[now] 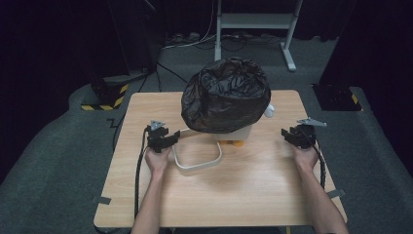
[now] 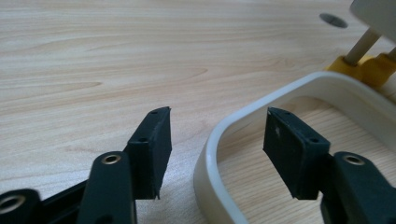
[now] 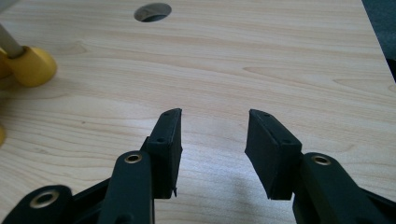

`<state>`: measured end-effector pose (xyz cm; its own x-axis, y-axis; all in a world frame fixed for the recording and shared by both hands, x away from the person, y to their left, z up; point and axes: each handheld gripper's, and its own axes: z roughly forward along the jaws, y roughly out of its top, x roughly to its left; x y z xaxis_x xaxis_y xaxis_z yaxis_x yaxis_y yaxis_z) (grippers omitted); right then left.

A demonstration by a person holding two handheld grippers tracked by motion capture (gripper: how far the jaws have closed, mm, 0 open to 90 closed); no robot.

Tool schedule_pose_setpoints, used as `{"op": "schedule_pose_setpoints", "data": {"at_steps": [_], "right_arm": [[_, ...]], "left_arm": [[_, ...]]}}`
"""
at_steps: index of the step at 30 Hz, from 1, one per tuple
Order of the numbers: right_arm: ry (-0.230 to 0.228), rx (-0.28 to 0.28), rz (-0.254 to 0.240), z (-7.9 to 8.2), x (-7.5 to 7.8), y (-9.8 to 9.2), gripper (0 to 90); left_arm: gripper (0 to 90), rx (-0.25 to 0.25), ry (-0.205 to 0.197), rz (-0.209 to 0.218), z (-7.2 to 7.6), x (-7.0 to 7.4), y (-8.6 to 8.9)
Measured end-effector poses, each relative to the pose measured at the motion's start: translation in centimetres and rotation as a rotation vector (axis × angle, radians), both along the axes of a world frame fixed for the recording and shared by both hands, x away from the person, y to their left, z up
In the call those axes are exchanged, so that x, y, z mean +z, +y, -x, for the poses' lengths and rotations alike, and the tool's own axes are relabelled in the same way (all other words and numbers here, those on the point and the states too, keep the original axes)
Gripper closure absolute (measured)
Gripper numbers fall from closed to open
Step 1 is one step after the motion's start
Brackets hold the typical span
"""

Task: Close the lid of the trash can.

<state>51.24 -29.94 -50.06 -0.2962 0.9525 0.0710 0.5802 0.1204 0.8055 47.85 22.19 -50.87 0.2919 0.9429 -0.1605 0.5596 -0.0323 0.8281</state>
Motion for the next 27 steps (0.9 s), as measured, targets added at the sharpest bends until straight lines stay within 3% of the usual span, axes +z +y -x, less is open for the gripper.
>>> {"op": "schedule_pose_setpoints", "data": {"at_steps": [3, 8, 11, 14, 20, 26, 27], "right_arm": [[0.012, -0.002, 0.009, -0.3, -0.4, 0.0, 55.3], [0.033, -0.010, 0.043, -0.6, -0.9, 0.2, 52.8], [0.048, -0.016, 0.084, -1.0, -1.5, 0.3, 52.2], [0.062, -0.027, 0.085, -1.2, -2.0, 0.2, 51.6], [0.048, -0.028, 0.106, -1.4, -2.2, 0.4, 47.5], [0.055, -0.038, 0.102, -1.5, -2.2, 0.4, 41.0], [0.056, -0.043, 0.107, -1.5, -2.2, 0.4, 39.3]], "left_arm": [[51.9, -0.001, -0.003, -0.020, 0.0, -0.2, 0.0], [56.2, 0.009, 0.004, -0.023, -0.1, -0.6, 0.3], [59.2, 0.016, 0.009, -0.056, -0.2, -1.0, 0.3], [61.8, 0.000, 0.011, -0.058, -0.2, -1.3, 0.4], [63.2, 0.001, 0.014, -0.046, -0.4, -1.5, 0.4], [63.7, -0.008, 0.029, -0.051, -0.6, -1.6, 0.2], [66.2, -0.015, 0.040, -0.067, -0.8, -1.6, 0.0]]}}
